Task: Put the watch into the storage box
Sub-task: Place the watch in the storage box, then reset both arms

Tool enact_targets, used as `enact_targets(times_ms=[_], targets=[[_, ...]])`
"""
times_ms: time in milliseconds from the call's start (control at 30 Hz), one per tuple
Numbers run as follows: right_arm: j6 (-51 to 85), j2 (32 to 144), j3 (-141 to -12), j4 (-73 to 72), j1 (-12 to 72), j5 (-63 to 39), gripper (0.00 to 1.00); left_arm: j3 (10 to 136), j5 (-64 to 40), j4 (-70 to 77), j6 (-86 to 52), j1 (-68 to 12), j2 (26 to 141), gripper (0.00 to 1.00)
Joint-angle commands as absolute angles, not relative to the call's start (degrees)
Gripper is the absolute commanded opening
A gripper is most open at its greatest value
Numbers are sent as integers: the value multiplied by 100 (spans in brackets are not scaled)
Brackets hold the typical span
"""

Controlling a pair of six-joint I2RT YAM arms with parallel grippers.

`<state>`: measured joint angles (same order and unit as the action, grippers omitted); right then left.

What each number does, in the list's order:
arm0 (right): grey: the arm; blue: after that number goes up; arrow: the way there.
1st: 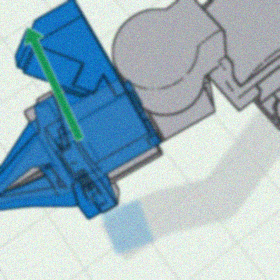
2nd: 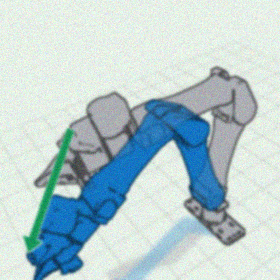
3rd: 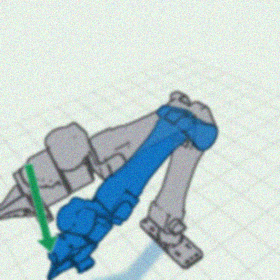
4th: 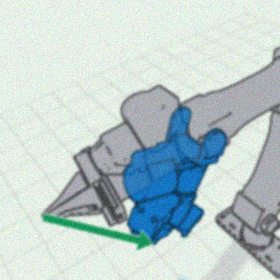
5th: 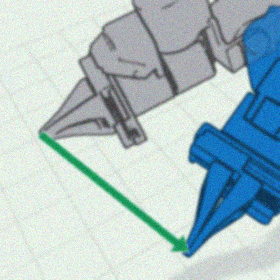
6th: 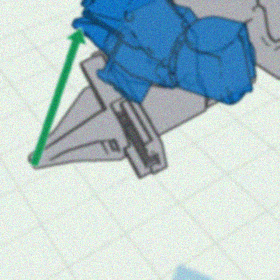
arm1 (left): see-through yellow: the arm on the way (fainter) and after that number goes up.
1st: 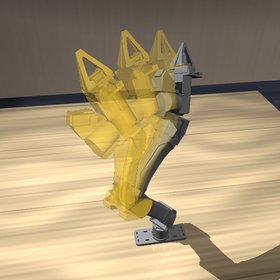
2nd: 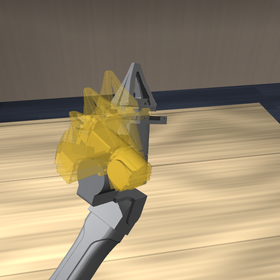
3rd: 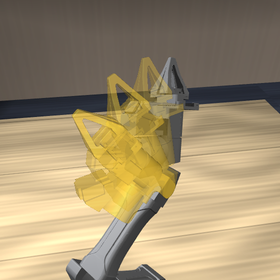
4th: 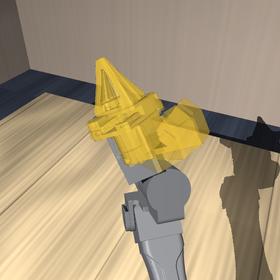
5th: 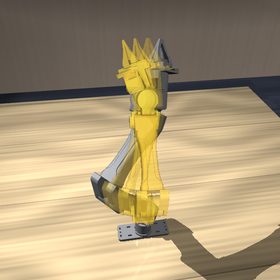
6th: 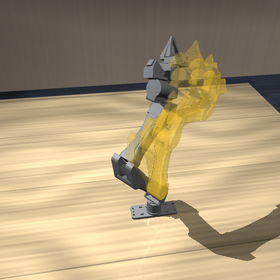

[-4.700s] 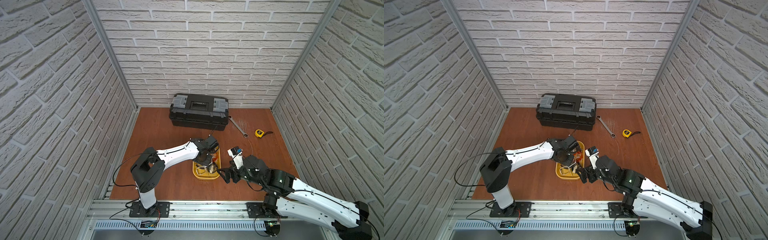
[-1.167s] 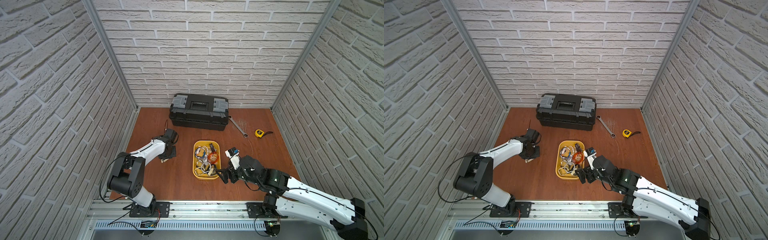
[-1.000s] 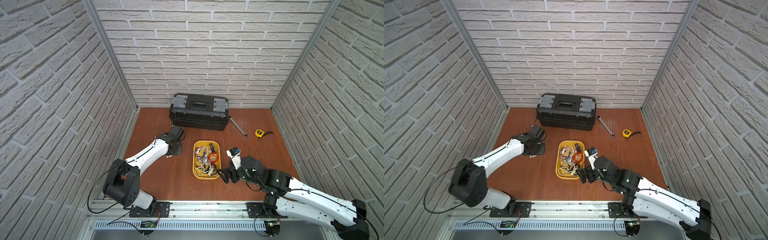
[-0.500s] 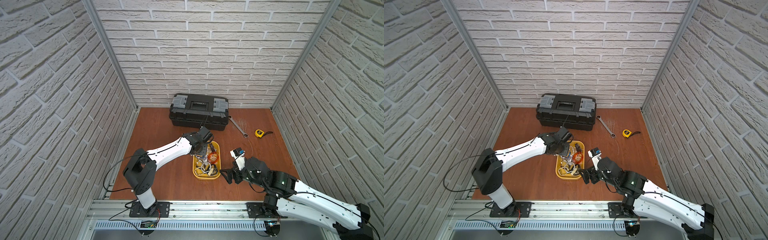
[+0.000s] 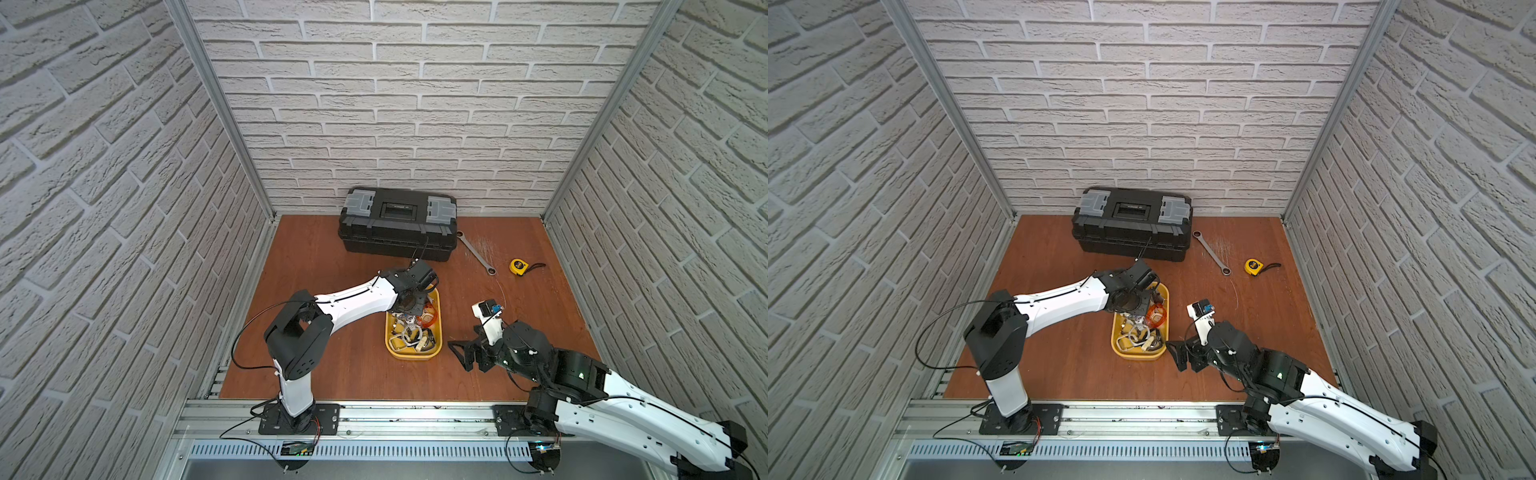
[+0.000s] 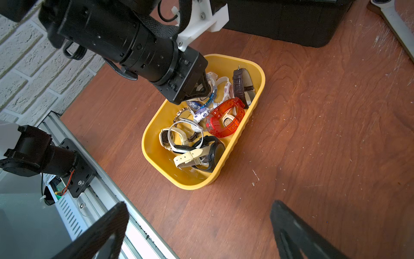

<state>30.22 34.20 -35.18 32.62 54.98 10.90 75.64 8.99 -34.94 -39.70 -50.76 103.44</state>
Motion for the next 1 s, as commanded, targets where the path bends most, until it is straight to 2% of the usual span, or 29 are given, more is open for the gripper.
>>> enact_targets(times_ms=[0,133,433,633,767,833,967], targets=[[3058,3469,-3472,3147,5516,1160,100,7629,853,-3246,-4074,-5169,10478,14],[3045,3511,-3523,3146,5518,1149,100,7538,872,-3119,-4095,-5207,10518,19],[3083,3548,-3560,3127,5511,1151,100,7644,1116,-3347,-3945,-5235,10074,45],[3099,3638,-3620,3041,5511,1302,100,7796,1541,-3681,-3749,-5108,9381,70],[3273,3735,-3648,3061,5428,2066,99,7575,1888,-3463,-3398,-4880,8579,85],[3284,3778,-3638,2971,5063,2158,99,7246,2134,-3119,-3197,-4644,8017,97],[3089,4076,-3554,2549,3444,1660,99,6218,2088,-2113,-2801,-3517,6818,98]])
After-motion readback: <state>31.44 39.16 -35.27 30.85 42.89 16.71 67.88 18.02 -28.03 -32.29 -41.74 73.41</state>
